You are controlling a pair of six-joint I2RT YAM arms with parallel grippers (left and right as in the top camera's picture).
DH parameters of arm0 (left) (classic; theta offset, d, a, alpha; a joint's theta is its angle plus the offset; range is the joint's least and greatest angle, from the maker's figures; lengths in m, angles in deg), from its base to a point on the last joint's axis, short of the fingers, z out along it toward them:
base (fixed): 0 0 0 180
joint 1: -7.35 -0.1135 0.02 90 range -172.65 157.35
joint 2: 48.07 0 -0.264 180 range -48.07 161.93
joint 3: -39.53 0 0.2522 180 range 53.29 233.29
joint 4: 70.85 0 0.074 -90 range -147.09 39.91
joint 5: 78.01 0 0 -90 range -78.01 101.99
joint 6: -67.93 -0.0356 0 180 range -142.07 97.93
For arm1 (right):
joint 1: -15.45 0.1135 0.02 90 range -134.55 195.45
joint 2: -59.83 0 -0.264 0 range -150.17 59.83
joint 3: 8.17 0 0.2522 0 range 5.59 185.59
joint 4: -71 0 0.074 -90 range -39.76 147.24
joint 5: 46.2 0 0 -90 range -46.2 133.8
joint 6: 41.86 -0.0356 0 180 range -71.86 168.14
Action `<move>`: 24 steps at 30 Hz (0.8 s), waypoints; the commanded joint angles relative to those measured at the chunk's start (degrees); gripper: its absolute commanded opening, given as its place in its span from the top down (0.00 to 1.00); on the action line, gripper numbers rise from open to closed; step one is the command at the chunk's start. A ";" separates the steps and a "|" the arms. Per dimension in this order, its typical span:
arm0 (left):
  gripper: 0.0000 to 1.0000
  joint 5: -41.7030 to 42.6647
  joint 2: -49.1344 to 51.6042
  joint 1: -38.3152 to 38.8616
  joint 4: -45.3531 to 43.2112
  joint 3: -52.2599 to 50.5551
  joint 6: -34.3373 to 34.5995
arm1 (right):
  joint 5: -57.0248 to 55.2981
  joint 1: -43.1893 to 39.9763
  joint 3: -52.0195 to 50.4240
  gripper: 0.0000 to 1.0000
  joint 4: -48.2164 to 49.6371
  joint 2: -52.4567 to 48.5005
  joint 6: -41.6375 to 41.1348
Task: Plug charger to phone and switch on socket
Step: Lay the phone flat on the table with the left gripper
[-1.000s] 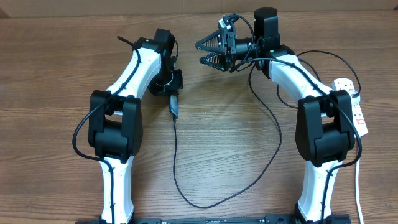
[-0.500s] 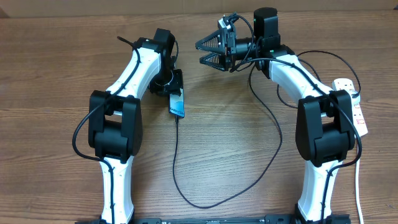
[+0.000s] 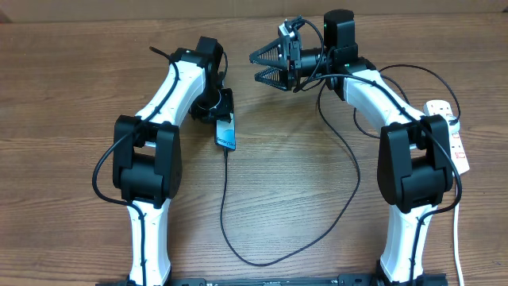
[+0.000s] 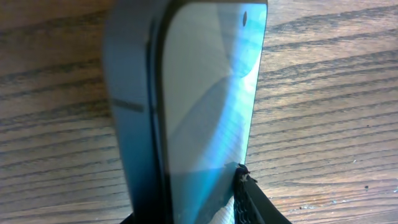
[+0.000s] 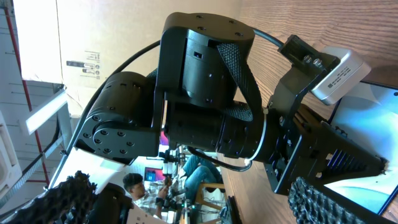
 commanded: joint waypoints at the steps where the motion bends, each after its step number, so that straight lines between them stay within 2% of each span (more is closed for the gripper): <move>1: 0.73 -0.57 -0.13 0.52 0.07 0.00 -0.09 | 0.66 0.11 1.03 0.00 0.20 1.79 0.72; 4: 0.72 -0.59 -0.13 0.52 0.22 0.00 -0.07 | 0.66 0.11 1.03 0.00 0.20 1.79 0.72; 10: 0.65 -0.59 -0.13 0.52 0.22 0.00 -0.07 | 0.66 0.11 1.03 0.00 0.20 1.79 0.72; 24: 0.65 -0.59 -0.13 0.52 0.17 0.00 -0.07 | 0.66 0.11 1.03 0.00 0.20 1.79 0.72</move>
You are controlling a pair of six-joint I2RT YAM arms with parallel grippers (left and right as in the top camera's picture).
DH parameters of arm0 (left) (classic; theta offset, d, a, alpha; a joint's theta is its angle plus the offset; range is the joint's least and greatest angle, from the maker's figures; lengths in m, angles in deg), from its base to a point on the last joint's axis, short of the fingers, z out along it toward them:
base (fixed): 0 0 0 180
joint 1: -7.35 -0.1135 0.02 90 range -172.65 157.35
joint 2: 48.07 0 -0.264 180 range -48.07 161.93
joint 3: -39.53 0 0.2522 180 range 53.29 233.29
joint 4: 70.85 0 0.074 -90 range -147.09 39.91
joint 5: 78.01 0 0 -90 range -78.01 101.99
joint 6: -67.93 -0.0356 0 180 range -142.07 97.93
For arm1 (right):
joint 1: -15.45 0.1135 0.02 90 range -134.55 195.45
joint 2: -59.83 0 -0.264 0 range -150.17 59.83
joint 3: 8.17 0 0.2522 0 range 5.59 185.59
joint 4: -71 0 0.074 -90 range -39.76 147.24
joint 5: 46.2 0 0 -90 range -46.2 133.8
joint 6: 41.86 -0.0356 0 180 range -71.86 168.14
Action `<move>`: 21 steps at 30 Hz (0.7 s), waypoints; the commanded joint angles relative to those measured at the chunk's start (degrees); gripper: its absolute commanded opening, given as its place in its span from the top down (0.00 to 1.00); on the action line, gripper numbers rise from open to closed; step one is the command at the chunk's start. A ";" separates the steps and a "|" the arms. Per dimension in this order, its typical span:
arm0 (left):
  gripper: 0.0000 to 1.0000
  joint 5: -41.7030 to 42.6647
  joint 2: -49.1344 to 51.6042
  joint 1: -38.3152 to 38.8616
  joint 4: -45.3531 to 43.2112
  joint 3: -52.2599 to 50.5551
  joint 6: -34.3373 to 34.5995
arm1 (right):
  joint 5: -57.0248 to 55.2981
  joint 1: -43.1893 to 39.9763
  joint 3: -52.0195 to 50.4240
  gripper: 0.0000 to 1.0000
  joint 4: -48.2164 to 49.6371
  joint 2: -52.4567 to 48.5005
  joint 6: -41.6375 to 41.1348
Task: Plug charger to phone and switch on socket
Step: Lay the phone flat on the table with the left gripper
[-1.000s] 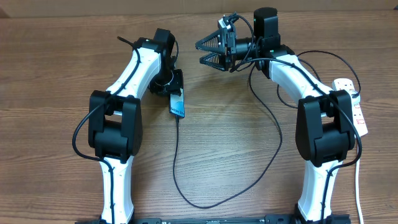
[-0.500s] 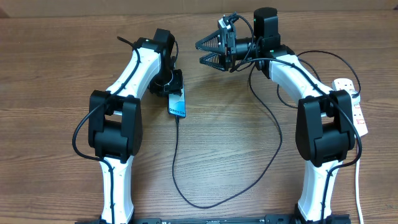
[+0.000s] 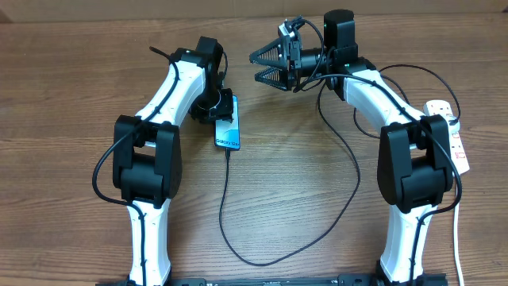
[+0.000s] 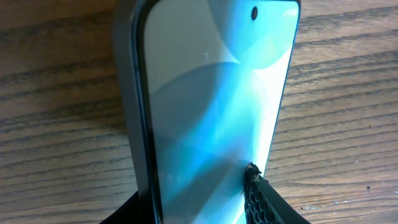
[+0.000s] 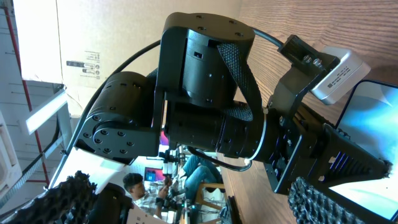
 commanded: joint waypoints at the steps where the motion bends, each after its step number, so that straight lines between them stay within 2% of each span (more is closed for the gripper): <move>1: 0.64 -0.37 -0.13 0.52 0.13 0.00 -0.07 | 0.70 0.11 1.03 0.00 0.17 1.79 0.74; 6: 0.67 -0.37 -0.13 0.52 0.17 0.00 -0.07 | 0.70 0.11 1.03 0.00 0.17 1.79 0.74; 10: 0.62 -0.37 -0.13 0.52 0.17 0.00 -0.07 | 0.70 0.11 1.03 0.00 0.17 1.79 0.74; 21: 0.61 -0.37 -0.13 0.52 0.15 0.00 -0.07 | 0.70 0.11 1.03 0.00 0.17 1.79 0.74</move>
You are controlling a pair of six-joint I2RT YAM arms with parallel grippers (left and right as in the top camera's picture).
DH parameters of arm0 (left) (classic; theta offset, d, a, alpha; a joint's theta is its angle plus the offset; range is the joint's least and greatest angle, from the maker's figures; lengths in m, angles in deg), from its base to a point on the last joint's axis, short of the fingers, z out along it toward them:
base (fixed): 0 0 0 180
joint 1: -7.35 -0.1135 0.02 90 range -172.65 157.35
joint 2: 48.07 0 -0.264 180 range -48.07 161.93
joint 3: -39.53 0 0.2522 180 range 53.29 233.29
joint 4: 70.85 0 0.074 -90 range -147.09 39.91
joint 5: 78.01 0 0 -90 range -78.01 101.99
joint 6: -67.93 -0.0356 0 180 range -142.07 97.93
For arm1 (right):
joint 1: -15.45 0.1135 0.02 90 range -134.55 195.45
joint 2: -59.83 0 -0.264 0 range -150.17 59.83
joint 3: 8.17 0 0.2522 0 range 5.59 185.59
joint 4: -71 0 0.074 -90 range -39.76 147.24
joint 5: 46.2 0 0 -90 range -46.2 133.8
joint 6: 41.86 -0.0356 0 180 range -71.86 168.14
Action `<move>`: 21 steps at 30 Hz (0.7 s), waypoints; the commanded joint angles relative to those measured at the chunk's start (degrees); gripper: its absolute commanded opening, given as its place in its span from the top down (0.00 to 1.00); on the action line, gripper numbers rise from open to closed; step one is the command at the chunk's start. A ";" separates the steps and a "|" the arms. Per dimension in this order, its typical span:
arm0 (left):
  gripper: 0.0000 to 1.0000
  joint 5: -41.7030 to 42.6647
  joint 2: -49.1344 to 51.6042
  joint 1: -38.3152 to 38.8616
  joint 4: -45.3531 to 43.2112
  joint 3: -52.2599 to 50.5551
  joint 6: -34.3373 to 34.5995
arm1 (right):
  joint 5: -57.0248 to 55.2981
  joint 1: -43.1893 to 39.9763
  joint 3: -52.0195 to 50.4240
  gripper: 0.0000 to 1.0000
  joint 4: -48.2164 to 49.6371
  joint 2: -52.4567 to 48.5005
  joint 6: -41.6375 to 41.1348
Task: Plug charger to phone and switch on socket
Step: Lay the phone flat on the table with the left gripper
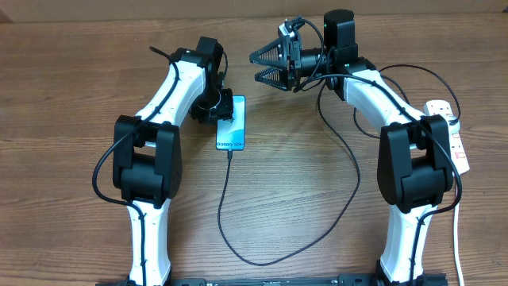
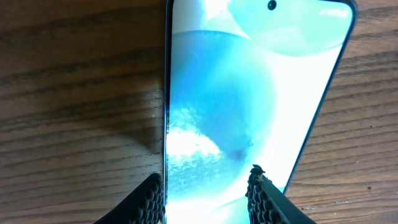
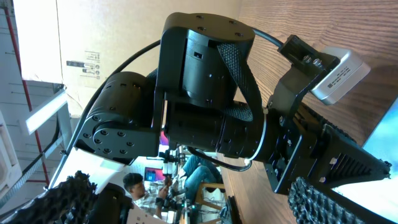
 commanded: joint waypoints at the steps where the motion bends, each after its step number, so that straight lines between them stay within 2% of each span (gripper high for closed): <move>1: 0.60 -0.20 -0.13 0.52 0.15 0.00 -0.07 | 0.68 0.11 1.03 0.00 0.15 1.79 0.70; 10: 0.65 -2.62 -0.13 0.46 0.17 0.00 -0.09 | 0.68 0.11 1.03 0.00 0.15 1.79 0.70; 11: 0.70 -3.26 -0.13 0.35 0.17 0.00 -0.09 | 0.68 0.11 1.03 0.00 0.15 1.79 0.70; 14: 0.94 -3.87 -0.13 -0.35 0.15 0.00 -0.07 | 0.68 0.11 1.03 0.00 0.15 1.79 0.70; 21: 0.96 -3.91 -0.13 -4.39 0.20 0.00 -0.07 | 0.68 0.11 1.03 0.00 0.15 1.79 0.70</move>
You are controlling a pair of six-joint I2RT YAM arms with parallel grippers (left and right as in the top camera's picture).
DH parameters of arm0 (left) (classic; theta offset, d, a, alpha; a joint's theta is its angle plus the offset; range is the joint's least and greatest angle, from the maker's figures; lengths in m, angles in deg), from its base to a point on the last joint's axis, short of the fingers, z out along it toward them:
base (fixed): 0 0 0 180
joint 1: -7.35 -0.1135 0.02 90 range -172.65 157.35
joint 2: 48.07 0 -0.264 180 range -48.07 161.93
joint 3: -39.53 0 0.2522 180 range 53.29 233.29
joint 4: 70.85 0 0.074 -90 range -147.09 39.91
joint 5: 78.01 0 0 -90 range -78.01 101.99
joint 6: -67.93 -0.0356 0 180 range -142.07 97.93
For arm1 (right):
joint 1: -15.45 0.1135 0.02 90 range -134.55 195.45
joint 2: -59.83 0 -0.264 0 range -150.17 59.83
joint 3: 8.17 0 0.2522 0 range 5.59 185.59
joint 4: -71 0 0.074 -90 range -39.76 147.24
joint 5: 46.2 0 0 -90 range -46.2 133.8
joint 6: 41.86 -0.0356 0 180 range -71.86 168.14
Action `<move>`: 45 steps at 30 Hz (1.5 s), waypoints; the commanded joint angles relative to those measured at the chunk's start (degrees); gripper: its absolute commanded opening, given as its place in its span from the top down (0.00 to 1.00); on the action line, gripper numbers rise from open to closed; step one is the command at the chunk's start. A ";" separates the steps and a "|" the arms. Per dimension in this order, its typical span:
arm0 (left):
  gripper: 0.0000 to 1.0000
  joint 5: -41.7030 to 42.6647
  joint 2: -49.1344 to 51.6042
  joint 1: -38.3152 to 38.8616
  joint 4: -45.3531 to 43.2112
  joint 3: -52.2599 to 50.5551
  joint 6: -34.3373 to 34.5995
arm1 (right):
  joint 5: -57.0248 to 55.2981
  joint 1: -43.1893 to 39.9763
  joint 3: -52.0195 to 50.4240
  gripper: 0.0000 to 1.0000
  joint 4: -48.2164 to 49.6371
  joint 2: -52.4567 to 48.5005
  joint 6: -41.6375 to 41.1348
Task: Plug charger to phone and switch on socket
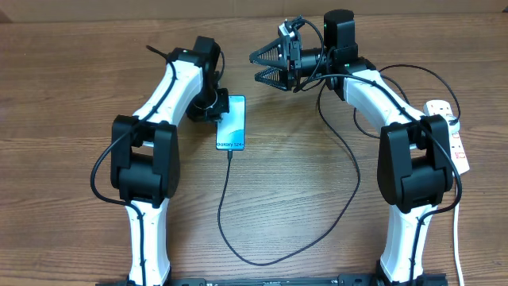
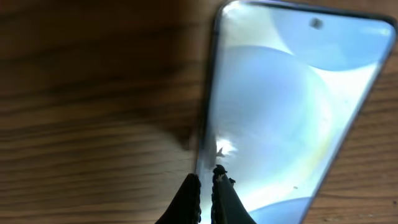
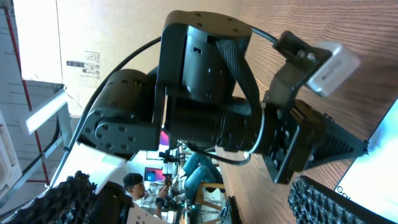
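The phone (image 1: 232,123) lies flat on the table with its screen lit and up, also filling the left wrist view (image 2: 292,112). A black charger cable (image 1: 225,206) leaves its near end. My left gripper (image 2: 206,177) is shut, its fingertips together over the phone's left edge with nothing between them. In the overhead view it sits just left of the phone (image 1: 213,110). My right gripper (image 1: 266,65) hangs open in the air beyond the phone, pointing left. The white socket strip (image 1: 452,131) lies at the far right.
The black cable loops from the phone toward the table's near edge and back up the right side (image 1: 349,199). The right wrist view shows my left arm (image 3: 205,112) and a corner of the phone (image 3: 380,163).
My left gripper's fingers stood apart on either side of the phone. Now they are together at its left edge, free of it. The phone lies flat as before.
The phone first stood tilted on its long edge in my left gripper, cable attached. It was then lower, then flat on the table between the fingers. Now the gripper is off it and shut. My right arm has stayed still and open.
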 commanded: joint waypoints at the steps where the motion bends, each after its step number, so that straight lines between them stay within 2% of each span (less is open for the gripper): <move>1: 0.96 -1.05 -0.13 -3.30 0.31 0.00 0.13 | 0.68 0.11 1.03 0.00 0.17 1.79 0.74; 4: 0.93 -1.01 -0.13 -5.73 0.85 0.00 0.17 | 0.68 0.11 1.03 0.00 0.17 1.79 0.74; 8: 0.73 -1.03 -0.13 -8.37 1.88 0.00 0.15 | 0.68 0.11 1.03 0.00 0.17 1.79 0.74; 12: 0.41 -1.03 -0.13 -9.75 2.97 0.00 0.15 | 0.68 0.11 1.03 0.00 0.17 1.79 0.74; 14: 0.00 -1.05 -0.13 -9.84 2.78 0.00 0.15 | 0.68 0.11 1.03 0.00 0.17 1.79 0.74; 28: 0.00 -1.05 -0.13 -9.81 0.33 0.00 0.15 | 0.59 0.11 1.03 0.00 0.17 1.79 0.72; 32: 0.00 -1.05 -0.13 -9.81 0.33 0.00 0.15 | -9.42 0.11 1.03 0.00 0.35 1.79 0.70; 35: 0.00 -1.05 -0.13 -9.81 0.33 0.00 0.15 | -3.41 0.11 1.03 0.00 -1.49 1.79 0.68; 37: 0.00 -1.05 -0.13 -9.81 0.33 0.00 0.15 | -3.32 0.11 1.03 0.00 -1.14 1.79 0.26; 38: 0.00 -1.05 -0.13 -9.81 0.33 0.00 0.15 | -3.15 0.02 1.03 0.03 -1.03 1.79 0.96; 39: 0.00 -1.05 -0.13 -9.81 0.33 0.00 0.15 | -2.67 -0.09 1.03 0.22 -1.16 1.79 1.18; 40: 0.00 -1.05 -0.13 -9.81 0.33 0.00 0.15 | -2.16 -0.24 1.03 0.45 -1.73 1.79 1.18; 41: 0.00 -1.05 -0.13 -9.81 0.33 0.00 0.15 | -2.03 -0.39 1.03 0.59 -3.06 1.79 1.16; 43: 0.00 -1.05 -0.13 -9.81 0.33 0.00 0.15 | -2.05 -0.50 1.03 0.64 -5.60 1.86 1.64; 45: 0.00 -1.05 -0.13 -9.81 0.33 0.00 0.15 | -3.23 -0.63 1.03 0.89 -8.57 1.92 2.73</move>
